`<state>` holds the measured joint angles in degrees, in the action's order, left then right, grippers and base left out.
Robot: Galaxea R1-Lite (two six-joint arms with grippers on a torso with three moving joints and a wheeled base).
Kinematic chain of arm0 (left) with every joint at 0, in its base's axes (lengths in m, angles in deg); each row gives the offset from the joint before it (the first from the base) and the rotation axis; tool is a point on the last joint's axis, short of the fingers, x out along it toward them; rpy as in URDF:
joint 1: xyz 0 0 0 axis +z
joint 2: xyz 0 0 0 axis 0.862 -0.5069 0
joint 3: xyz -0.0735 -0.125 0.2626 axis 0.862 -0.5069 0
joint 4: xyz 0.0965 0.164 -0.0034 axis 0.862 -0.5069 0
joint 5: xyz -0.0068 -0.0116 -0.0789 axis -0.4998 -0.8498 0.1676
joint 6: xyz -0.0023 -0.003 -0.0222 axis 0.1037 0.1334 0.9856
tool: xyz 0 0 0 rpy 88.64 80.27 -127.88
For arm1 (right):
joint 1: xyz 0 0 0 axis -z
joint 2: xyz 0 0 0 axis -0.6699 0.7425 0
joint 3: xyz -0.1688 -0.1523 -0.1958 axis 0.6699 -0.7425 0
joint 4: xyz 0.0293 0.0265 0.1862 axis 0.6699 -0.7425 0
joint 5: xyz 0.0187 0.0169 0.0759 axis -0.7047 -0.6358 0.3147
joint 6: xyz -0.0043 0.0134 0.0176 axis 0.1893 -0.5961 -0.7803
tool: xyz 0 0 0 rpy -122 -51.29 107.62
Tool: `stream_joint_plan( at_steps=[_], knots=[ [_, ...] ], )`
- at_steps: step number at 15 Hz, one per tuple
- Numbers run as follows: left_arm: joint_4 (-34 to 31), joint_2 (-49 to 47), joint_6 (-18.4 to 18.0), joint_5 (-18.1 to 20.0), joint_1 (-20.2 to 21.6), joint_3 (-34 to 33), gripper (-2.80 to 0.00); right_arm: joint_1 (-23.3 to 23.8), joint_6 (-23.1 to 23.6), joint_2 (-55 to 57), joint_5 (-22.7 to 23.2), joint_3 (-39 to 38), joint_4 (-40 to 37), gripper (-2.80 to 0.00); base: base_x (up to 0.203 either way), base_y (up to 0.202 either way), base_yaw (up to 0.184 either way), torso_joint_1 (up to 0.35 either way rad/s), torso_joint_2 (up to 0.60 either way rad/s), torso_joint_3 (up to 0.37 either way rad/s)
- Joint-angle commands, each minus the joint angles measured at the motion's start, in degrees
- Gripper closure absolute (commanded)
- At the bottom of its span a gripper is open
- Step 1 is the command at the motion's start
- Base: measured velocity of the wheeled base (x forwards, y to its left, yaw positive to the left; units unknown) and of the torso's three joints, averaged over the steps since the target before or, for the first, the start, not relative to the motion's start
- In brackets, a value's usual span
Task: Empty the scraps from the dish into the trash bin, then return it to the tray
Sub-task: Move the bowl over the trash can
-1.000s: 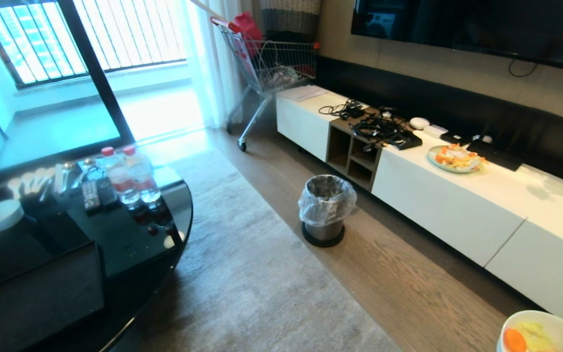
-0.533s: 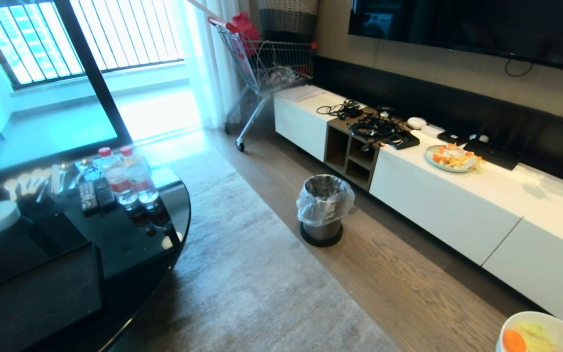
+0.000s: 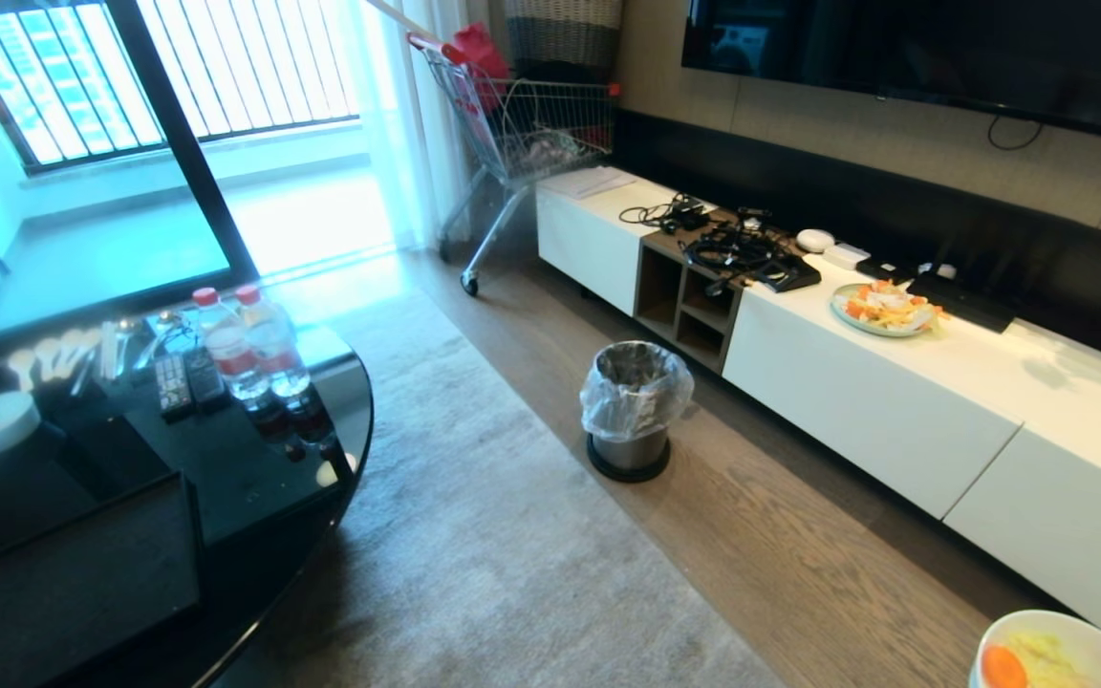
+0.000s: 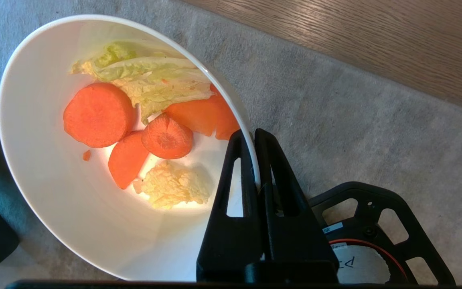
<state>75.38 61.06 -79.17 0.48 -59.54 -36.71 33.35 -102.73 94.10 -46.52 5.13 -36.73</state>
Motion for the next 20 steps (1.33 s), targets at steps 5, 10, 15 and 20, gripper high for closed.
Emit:
stream_joint_plan(
  at_steps=[5, 10, 15, 20],
  knots=[
    [0.04, 0.02, 0.05, -0.02, 0.0, 0.0, 0.0, -0.08, -0.08, -0.54, -0.14, -1.9, 0.04, 0.0, 0.0, 0.0, 0.0, 0.0, 0.0, 0.0],
    [0.06, 0.02, 0.04, -0.02, 0.0, 0.0, 0.0, -0.08, -0.08, -0.8, -0.14, -1.9, -0.04, 0.0, 0.0, 0.0, 0.0, 0.0, 0.0, 0.0],
    [0.06, 0.02, -0.04, -0.02, 0.0, 0.0, 0.0, -0.04, -0.08, -0.54, -0.14, -1.99, 0.38, 0.0, 0.0, 0.0, 0.0, 0.0, 0.0, 0.0],
    [-0.02, 0.02, -0.04, -0.02, 0.0, 0.0, 0.0, -0.08, 0.0, -0.45, -0.14, -1.9, 0.39, 0.0, 0.153, 0.0, 0.001, 0.002, 0.0, 0.001]
  ],
)
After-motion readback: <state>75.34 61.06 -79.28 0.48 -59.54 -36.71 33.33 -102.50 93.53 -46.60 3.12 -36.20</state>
